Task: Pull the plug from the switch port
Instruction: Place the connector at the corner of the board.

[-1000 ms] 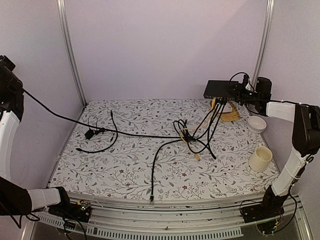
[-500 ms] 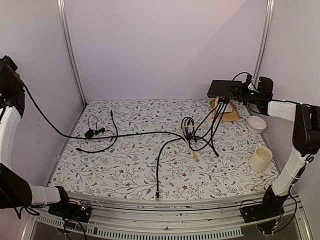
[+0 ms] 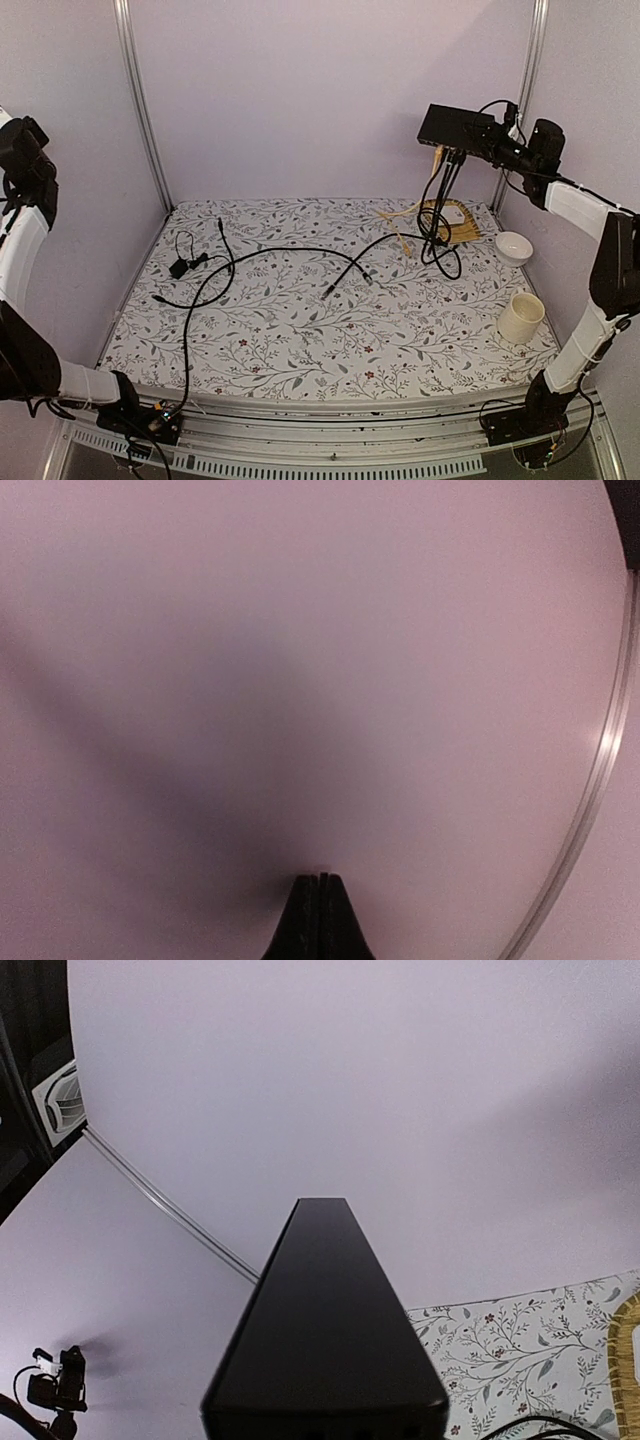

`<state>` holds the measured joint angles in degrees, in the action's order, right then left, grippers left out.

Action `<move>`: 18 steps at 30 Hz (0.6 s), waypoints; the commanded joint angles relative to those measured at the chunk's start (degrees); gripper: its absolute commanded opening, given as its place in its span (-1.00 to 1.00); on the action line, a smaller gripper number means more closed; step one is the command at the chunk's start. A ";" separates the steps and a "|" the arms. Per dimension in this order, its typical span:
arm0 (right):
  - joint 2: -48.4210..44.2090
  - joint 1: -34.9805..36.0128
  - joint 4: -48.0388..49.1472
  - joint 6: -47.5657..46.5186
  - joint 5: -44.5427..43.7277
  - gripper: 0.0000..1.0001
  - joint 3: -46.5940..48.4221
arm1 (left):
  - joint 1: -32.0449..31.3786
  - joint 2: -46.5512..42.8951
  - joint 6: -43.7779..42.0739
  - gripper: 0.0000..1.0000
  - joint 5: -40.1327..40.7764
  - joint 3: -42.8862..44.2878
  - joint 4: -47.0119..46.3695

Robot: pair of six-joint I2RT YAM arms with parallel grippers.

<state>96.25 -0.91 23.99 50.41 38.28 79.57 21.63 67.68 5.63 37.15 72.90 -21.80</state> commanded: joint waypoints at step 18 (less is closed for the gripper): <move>-5.60 5.91 5.20 1.01 3.72 -0.97 -4.59 | -26.20 10.68 7.14 -0.08 -50.10 -6.60 23.50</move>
<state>95.90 5.17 23.77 51.00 41.28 75.40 1.32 73.36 15.42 -6.13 62.28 -12.38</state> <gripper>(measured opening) 0.253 0.410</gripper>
